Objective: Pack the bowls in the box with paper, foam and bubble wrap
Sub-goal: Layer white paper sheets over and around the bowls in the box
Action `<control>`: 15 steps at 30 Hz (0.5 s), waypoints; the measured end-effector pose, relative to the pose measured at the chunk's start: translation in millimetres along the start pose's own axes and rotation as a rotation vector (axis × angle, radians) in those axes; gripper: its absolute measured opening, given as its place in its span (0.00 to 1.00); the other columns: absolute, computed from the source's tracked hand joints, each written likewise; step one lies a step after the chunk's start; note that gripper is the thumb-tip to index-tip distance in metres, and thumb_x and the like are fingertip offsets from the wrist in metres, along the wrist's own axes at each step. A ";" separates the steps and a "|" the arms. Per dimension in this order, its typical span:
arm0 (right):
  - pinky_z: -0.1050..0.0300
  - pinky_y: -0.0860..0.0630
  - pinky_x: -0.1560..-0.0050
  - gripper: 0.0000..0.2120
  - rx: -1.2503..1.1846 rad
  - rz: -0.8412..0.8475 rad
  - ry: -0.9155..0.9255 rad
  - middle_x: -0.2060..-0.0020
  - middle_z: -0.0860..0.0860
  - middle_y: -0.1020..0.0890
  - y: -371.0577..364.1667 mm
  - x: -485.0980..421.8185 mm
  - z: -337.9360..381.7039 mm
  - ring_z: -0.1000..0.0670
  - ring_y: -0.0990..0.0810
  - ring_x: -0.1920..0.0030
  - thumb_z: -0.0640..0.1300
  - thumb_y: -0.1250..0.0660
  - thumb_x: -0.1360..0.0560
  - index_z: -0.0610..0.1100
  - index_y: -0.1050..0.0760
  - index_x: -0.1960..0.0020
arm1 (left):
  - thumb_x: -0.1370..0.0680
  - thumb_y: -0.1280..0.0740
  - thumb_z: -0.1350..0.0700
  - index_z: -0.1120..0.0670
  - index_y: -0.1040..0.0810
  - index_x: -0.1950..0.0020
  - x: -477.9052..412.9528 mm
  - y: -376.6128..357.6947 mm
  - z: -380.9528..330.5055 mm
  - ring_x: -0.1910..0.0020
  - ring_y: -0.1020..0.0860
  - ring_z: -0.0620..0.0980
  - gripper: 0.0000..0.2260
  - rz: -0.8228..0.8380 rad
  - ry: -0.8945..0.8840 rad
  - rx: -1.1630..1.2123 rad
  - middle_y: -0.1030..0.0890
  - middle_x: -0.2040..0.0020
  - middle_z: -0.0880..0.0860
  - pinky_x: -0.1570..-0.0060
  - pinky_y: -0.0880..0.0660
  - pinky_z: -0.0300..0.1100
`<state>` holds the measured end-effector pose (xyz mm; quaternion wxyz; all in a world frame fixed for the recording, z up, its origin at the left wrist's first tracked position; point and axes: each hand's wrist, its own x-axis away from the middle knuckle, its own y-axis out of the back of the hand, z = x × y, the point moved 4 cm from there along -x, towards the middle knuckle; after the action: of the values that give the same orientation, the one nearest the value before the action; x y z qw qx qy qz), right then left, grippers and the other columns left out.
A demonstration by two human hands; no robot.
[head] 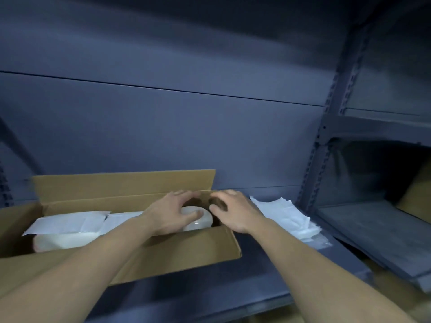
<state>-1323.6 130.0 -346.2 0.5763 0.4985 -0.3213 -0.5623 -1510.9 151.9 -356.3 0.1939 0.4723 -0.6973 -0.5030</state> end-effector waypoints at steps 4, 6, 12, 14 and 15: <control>0.51 0.33 0.32 0.21 -0.035 -0.113 -0.110 0.31 0.54 0.29 14.5 17.8 -54.5 0.49 0.34 0.30 0.58 0.43 0.20 0.54 0.32 0.28 | 0.25 0.41 0.34 0.40 0.32 0.28 -25.5 -18.9 -40.0 0.32 0.31 0.45 0.27 -0.006 -0.058 0.010 0.28 0.31 0.41 0.32 0.33 0.46; 0.51 0.34 0.31 0.21 -0.040 -0.125 -0.169 0.30 0.54 0.29 15.3 27.2 -86.6 0.49 0.33 0.29 0.58 0.43 0.20 0.54 0.31 0.29 | 0.22 0.38 0.39 0.43 0.31 0.28 -39.0 -29.4 -58.7 0.31 0.31 0.46 0.23 -0.014 -0.088 0.007 0.28 0.30 0.43 0.31 0.35 0.43; 0.50 0.35 0.29 0.25 0.014 -0.011 -0.346 0.26 0.51 0.33 -2.7 62.1 -166.0 0.49 0.36 0.27 0.56 0.43 0.20 0.51 0.35 0.25 | 0.34 0.51 0.28 0.44 0.31 0.27 -64.8 -67.2 -95.0 0.28 0.33 0.46 0.39 0.052 -0.146 -0.008 0.28 0.29 0.44 0.29 0.36 0.45; 0.50 0.35 0.29 0.25 0.014 0.006 -0.387 0.26 0.51 0.34 -11.2 69.2 -176.8 0.49 0.37 0.26 0.56 0.44 0.19 0.49 0.37 0.24 | 0.34 0.51 0.28 0.43 0.31 0.27 -67.0 -75.9 -97.1 0.28 0.33 0.45 0.39 0.058 -0.153 -0.001 0.29 0.29 0.43 0.29 0.37 0.45; 0.50 0.35 0.29 0.26 0.014 0.009 -0.402 0.25 0.51 0.35 -15.1 71.0 -179.8 0.49 0.37 0.26 0.57 0.44 0.19 0.49 0.38 0.24 | 0.35 0.51 0.28 0.43 0.31 0.28 -68.0 -77.9 -96.9 0.28 0.34 0.45 0.39 0.053 -0.151 -0.003 0.29 0.29 0.43 0.28 0.37 0.45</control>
<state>-1149.8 101.6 -427.1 0.4995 0.3788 -0.4363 -0.6456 -1370.1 156.1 -370.7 0.1547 0.4139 -0.7215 -0.5331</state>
